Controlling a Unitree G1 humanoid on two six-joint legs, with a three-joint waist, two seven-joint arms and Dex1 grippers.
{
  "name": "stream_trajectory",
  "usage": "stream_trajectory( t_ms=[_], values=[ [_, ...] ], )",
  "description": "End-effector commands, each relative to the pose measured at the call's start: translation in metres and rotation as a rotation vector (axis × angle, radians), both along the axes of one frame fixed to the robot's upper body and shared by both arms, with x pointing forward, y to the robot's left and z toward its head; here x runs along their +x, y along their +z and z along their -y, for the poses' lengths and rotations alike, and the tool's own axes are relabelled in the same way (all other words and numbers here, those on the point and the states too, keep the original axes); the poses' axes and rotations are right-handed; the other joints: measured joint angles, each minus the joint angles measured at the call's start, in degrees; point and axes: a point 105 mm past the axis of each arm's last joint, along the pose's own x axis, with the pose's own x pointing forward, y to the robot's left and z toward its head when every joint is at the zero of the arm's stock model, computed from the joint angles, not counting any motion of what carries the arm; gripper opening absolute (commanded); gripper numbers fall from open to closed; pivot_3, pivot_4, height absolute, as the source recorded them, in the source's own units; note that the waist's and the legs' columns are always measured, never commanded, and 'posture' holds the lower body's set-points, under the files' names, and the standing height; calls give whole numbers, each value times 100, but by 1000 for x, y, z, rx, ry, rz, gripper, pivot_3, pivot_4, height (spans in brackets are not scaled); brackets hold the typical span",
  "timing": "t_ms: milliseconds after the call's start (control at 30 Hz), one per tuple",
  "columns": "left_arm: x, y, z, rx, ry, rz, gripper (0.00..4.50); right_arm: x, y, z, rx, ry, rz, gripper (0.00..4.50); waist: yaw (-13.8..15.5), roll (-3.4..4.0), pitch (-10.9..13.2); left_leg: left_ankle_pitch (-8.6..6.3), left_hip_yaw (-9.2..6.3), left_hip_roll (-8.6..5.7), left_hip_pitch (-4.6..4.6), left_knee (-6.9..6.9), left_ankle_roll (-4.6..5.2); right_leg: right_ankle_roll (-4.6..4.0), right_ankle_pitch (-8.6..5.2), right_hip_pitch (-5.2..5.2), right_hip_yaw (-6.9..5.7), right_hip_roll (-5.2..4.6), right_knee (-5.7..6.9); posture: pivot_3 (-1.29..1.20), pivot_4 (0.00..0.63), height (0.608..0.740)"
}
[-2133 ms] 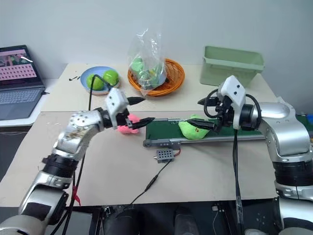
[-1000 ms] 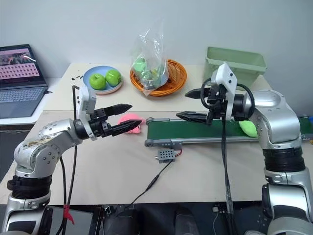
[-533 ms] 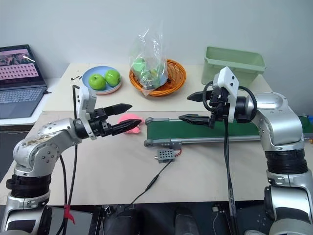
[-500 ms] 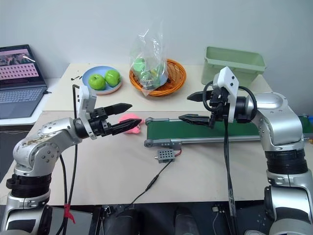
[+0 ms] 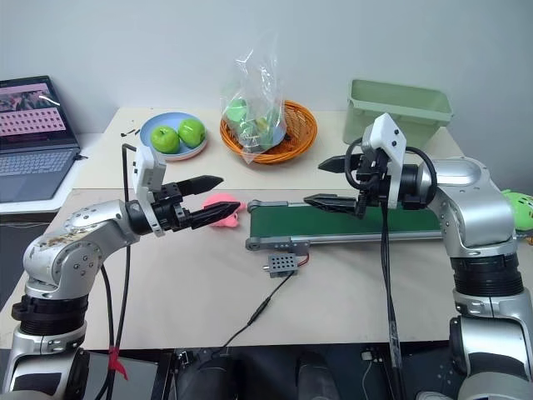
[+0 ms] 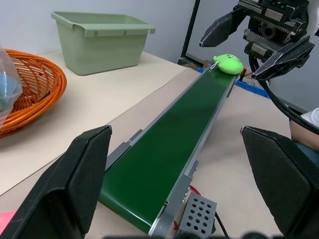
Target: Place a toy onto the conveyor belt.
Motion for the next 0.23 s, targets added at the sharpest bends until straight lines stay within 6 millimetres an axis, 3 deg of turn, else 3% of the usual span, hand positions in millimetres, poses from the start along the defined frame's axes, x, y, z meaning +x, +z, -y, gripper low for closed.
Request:
stream_trajectory(
  t_ms=[33, 233],
  values=[
    [-4, 11, 3, 2, -16, 53, 4418, -4, 13, -1, 20, 9, 58, 4500, 0, 0, 0, 0, 0, 0, 0, 0, 0, 0, 0, 0, 0, 0, 0, 0, 150, 740],
    [-2, 9, 2, 14, -4, 55, 4418, -3, 12, 0, 18, 6, 57, 4500, 0, 0, 0, 0, 0, 0, 0, 0, 0, 0, 0, 0, 0, 0, 0, 0, 150, 740]
  ],
)
